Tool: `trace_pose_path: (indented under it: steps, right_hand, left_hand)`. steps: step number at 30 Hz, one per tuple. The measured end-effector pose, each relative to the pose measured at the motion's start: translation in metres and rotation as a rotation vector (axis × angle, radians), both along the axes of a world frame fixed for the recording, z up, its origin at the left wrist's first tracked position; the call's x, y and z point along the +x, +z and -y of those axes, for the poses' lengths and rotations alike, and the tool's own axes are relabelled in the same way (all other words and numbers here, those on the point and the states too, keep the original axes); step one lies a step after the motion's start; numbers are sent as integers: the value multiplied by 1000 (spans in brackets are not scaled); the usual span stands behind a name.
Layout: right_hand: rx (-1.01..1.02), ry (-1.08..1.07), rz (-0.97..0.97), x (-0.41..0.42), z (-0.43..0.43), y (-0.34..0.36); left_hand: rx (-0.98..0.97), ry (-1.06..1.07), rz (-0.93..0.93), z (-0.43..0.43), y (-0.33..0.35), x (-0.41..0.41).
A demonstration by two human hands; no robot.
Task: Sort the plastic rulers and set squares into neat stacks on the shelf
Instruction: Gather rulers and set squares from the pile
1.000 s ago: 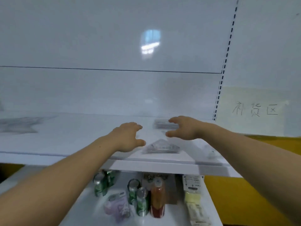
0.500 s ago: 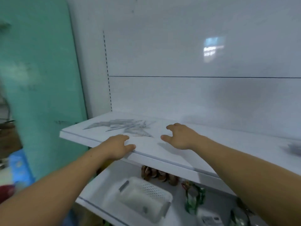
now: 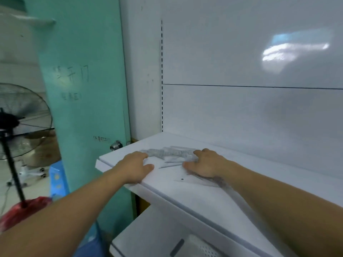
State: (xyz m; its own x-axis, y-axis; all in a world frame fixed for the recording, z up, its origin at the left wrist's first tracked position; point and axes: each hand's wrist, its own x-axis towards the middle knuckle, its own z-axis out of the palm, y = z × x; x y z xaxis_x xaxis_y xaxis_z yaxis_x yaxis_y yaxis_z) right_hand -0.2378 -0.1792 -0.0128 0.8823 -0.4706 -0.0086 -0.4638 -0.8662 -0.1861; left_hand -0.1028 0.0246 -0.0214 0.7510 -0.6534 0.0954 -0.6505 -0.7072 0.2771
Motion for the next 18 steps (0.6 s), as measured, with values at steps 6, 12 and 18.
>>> trace_pose_path:
  steps: [6, 12, 18]
  right_hand:
    - [11, 109, -31, 77, 23, -2]
    - [99, 201, 103, 108, 23, 2]
    - [57, 103, 157, 100, 7, 9]
  left_hand:
    - [185, -2, 22, 37, 5, 62]
    - [78, -201, 19, 51, 8, 88]
    - [-213, -290, -81, 43, -5, 97]
